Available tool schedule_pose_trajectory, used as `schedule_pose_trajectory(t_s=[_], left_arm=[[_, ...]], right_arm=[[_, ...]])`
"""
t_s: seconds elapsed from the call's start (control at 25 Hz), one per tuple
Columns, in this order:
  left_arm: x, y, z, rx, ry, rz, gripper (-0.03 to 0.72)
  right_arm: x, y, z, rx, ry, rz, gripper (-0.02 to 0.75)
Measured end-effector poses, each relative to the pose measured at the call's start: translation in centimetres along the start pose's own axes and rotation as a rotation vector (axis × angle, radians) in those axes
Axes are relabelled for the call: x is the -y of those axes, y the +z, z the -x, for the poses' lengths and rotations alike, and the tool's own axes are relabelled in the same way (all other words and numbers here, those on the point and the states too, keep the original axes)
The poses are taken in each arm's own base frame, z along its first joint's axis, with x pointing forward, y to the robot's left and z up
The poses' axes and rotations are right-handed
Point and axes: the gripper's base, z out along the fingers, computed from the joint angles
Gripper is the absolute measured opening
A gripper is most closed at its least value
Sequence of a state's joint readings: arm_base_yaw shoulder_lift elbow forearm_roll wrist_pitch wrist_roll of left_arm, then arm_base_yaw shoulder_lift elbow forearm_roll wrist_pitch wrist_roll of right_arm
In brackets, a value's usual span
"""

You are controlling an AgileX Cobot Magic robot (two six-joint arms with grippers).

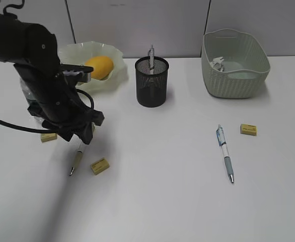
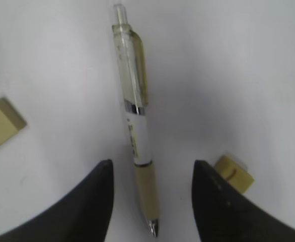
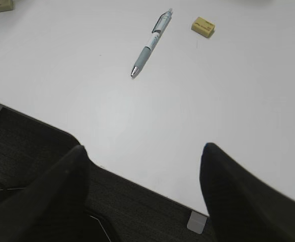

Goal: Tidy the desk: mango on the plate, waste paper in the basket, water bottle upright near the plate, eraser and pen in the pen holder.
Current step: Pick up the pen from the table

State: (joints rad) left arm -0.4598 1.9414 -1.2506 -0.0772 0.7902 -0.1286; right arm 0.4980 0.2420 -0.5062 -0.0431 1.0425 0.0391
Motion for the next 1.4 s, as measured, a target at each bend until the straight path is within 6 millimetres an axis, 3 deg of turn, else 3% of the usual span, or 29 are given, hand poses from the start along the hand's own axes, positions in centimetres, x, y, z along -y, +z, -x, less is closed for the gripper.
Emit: schedule_pose_trajectory(t_s=[0.48, 1.0, 1.24, 1.4], left_arm=[[-0.2, 3.5, 0.8, -0.033, -0.004, 0.021, 0.387], [-0.5, 4.4, 1.3, -0.019, -0.017, 0.065, 0.313], [-0.7, 4.5, 1.3, -0.028, -0.006, 0.079, 0.163], [-0.7, 4.5, 1.3, -0.033, -0.003, 0.083, 0.130]], right_arm=[[0.0, 0.0, 0.0, 0.001, 0.000, 0.000, 0.536], [0.0, 0.0, 0.0, 0.002, 0.000, 0.000, 0.533], [0.0, 0.0, 0.0, 0.002, 0.000, 0.000, 0.533], [0.0, 0.0, 0.0, 0.002, 0.000, 0.000, 0.533]])
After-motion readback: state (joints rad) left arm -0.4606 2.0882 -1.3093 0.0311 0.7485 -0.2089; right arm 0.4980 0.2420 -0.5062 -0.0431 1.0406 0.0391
